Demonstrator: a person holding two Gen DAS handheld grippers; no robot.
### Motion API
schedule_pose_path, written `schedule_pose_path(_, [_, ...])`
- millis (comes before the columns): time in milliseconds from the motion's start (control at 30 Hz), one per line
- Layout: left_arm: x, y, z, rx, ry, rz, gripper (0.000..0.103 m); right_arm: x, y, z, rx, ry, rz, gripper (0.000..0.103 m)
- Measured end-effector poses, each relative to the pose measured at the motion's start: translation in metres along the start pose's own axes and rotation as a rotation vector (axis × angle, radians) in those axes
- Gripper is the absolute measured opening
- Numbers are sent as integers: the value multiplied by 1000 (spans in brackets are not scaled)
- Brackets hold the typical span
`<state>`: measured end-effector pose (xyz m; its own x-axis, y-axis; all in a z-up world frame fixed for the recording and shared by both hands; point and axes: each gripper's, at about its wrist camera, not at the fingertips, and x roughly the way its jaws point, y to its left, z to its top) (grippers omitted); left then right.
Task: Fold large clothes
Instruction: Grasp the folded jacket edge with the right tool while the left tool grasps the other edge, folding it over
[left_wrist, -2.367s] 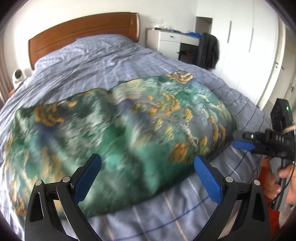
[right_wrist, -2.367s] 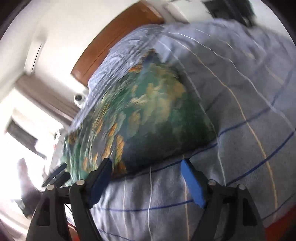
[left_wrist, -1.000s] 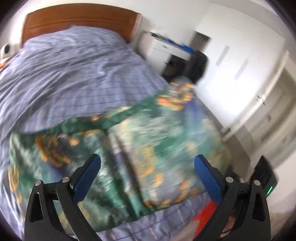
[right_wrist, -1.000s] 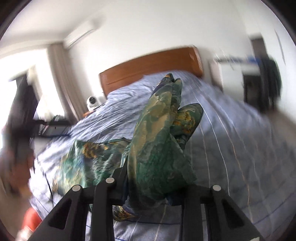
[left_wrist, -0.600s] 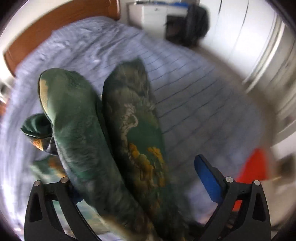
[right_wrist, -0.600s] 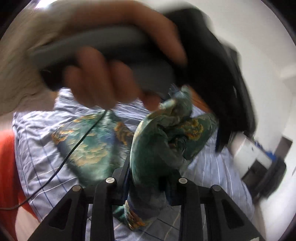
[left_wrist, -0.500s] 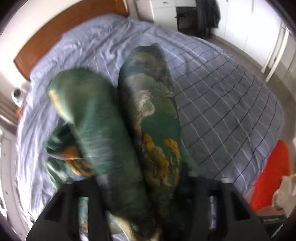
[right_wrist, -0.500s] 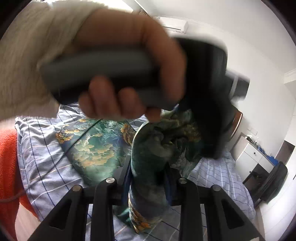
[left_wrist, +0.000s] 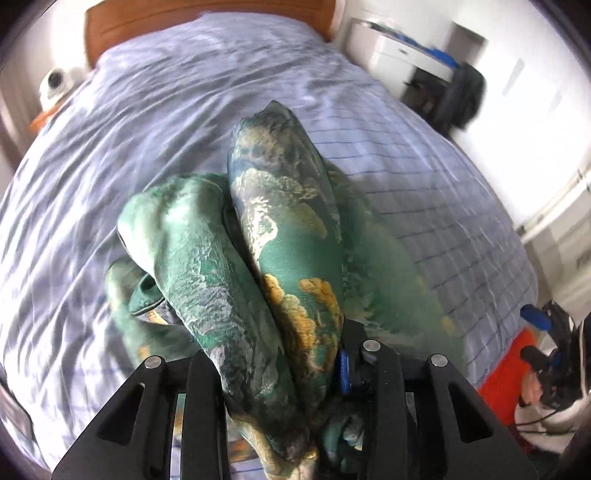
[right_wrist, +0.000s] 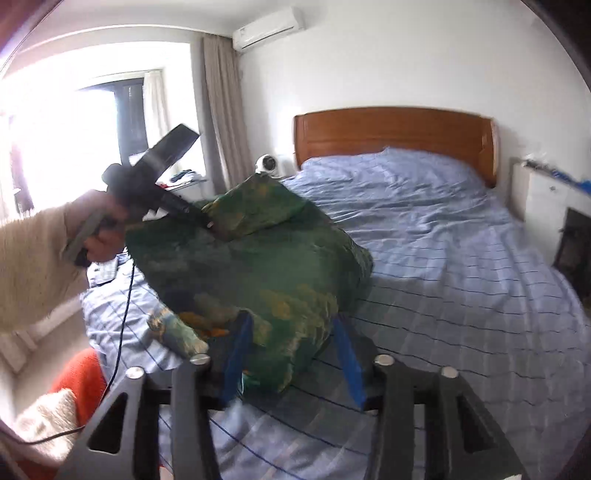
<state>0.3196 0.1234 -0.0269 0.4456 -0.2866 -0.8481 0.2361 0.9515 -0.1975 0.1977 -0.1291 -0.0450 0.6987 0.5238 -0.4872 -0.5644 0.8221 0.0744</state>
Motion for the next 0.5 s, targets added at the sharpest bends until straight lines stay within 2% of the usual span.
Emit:
schedule_pose_path(100, [6, 32, -18, -79, -6, -24, 35, 31, 15, 14, -38, 40, 75, 36])
schedule_pose_path(233, [15, 50, -33, -142, -28, -77, 38, 80, 35, 25, -70, 121, 148, 36])
schedule_pose_path(367, [32, 65, -42, -169, -7, -73, 41, 136, 43, 9, -81, 270, 171, 35])
schedule_pose_path(433, [47, 82, -51, -220, 26, -99, 45, 164, 36, -7, -12, 380, 200, 33])
schedule_pose_path(500, [57, 88, -59, -252, 30, -119, 47, 175, 29, -21, 49, 418, 214, 33])
